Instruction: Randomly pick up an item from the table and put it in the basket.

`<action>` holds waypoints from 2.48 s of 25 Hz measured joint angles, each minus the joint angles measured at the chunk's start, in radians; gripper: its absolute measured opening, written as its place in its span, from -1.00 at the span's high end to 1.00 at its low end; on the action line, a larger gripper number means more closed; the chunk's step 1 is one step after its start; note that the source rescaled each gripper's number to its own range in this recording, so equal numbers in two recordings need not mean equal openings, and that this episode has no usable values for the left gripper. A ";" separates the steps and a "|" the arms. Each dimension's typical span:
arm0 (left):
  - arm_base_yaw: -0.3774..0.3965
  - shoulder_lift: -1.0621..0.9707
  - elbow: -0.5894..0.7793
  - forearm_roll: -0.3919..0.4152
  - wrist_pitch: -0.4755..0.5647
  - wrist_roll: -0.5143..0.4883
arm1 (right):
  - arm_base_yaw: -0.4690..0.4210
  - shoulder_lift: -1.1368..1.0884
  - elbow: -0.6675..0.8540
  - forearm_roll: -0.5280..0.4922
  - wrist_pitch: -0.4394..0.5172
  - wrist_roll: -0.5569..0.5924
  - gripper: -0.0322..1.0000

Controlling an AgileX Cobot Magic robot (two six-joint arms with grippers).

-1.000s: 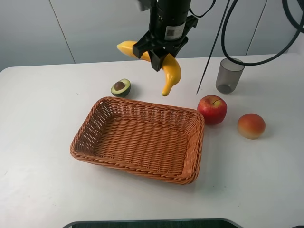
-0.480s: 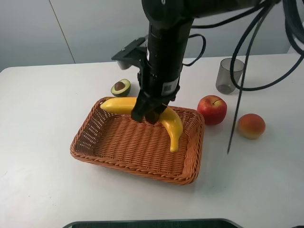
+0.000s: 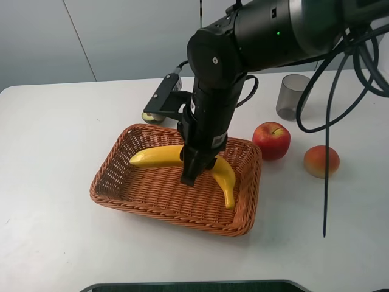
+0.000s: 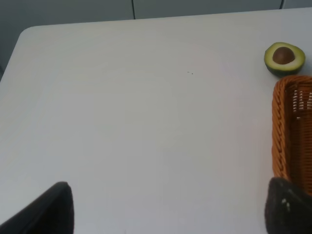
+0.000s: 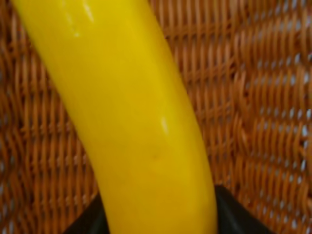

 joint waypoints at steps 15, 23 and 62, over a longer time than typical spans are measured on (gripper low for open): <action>0.000 0.000 0.000 0.000 0.000 0.000 | 0.006 0.028 0.002 -0.100 -0.031 0.106 -0.91; 0.000 0.000 0.000 0.000 0.000 0.000 | 0.008 0.020 0.002 -0.100 -0.027 0.120 -0.97; 0.000 0.000 0.000 0.000 0.000 0.000 | -0.741 -1.149 0.519 0.015 0.173 0.404 -0.97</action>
